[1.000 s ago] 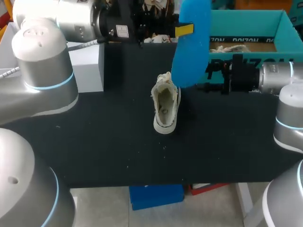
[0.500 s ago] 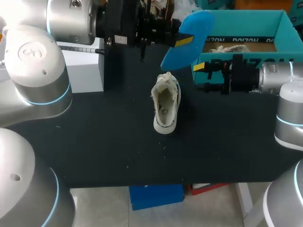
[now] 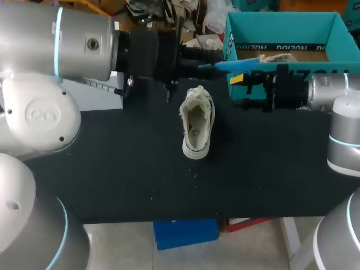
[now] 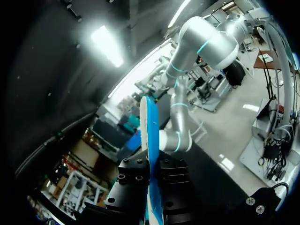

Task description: Take the shoe out of the shoebox, open the shoe tongue, remove and reinsert the insole, then place the shoe into the shoebox

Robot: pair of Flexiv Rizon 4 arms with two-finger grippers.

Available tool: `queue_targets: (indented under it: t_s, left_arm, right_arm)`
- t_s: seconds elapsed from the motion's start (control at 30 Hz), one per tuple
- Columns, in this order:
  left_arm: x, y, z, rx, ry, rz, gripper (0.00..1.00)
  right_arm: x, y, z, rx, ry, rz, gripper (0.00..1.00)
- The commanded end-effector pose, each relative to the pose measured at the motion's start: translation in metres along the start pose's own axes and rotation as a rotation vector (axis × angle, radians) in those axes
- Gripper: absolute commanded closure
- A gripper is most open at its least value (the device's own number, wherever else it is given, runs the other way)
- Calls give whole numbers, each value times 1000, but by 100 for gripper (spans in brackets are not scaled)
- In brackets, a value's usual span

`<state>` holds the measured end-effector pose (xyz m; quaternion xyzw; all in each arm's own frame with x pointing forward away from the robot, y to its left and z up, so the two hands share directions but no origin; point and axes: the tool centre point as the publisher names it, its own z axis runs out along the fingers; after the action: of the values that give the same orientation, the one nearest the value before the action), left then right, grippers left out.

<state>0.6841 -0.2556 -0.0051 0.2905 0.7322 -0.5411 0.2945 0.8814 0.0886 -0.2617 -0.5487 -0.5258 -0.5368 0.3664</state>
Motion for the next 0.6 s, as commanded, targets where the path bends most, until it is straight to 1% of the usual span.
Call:
queue_targets:
  t_s: [0.03,0.13,0.2,0.6]
  left_arm:
    - [48,11,-17,53,-171,80,100]
    - [61,16,-17,60,-178,130,100]
    - [73,20,-16,83,-145,120,100]
    - [73,20,-16,83,-145,120,100]
  right_arm:
    - [0,0,2,-3,-2,0,0]
    - [0,0,2,-3,-2,0,0]
    - [0,0,2,-3,-2,0,0]
    - [0,0,2,-3,-2,0,0]
